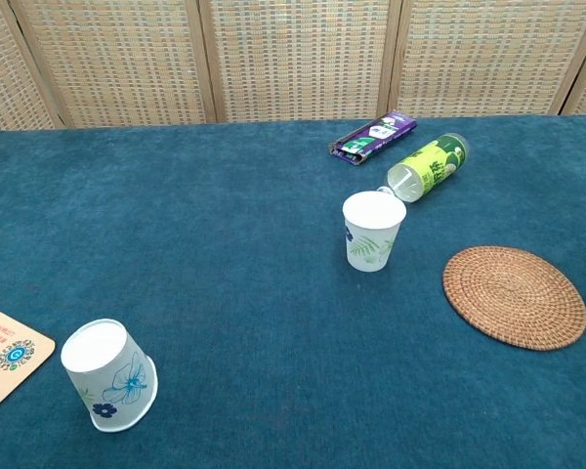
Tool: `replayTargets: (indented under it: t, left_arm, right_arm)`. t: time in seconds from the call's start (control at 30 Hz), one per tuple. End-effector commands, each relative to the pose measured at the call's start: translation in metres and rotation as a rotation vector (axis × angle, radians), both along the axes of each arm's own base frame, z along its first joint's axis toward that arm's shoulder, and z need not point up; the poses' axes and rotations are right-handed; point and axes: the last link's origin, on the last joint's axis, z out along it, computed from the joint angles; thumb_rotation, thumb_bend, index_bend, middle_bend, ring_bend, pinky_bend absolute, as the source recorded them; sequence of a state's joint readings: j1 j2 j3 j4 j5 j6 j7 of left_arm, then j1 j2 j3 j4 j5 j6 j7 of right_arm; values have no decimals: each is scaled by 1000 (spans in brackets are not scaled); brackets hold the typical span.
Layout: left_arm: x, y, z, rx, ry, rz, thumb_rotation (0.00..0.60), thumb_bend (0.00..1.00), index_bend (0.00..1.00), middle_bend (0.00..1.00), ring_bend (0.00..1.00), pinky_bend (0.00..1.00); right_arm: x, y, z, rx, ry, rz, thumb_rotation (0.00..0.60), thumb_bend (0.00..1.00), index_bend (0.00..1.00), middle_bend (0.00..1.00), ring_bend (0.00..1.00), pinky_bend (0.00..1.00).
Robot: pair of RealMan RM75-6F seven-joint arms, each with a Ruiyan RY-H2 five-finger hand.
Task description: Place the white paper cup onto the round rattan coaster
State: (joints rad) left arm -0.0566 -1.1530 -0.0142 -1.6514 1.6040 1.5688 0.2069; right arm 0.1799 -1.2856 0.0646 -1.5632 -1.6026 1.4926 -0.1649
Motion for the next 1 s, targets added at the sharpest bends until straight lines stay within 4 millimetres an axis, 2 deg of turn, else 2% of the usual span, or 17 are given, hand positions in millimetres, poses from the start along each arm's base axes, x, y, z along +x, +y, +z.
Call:
replayTargets:
  t: [0.03,0.2,0.33,0.43,0.57,0.7,0.93,1.0]
  left_arm:
    - [0,0,0,2,-1,2,0,85,0,0,0,0]
    - [-2,1,2,6,-6,9,0,85,0,0,0,0]
    - [-2,2,3,14,-6,10,0,84,0,0,0,0]
    - [-3,2,3,17,-7,13,0,85,0,0,0,0]
    - [-4,2,3,15,-3,15,0,85,0,0,0,0]
    - [-7,4,4,24,5,15,0,84,0,0,0,0]
    - [-11,6,3,18,1,28,0,86,0,0,0,0]
    - [-12,7,2,15,1,30,0,86,0,0,0,0]
  right_arm:
    - [2,-1,-1,8,-3,5,600,31,0,0,0,0]
    - [13,-9,0,34,-30,33,600,31,0,0,0,0]
    - [31,-24,1,62,-18,69,600,31,0,0,0,0]
    - [52,-41,-2,89,-27,106,600,31,0,0,0,0]
    - [66,-53,-9,120,-29,125,600,31,26,0,0,0]
    - [105,-88,-30,207,-13,156,600,30,75,0,0,0]
    - [147,-115,-59,271,21,182,600,31,136,19,0,33]
    - [152,-121,-67,290,25,174,600,31,136,19,0,33]
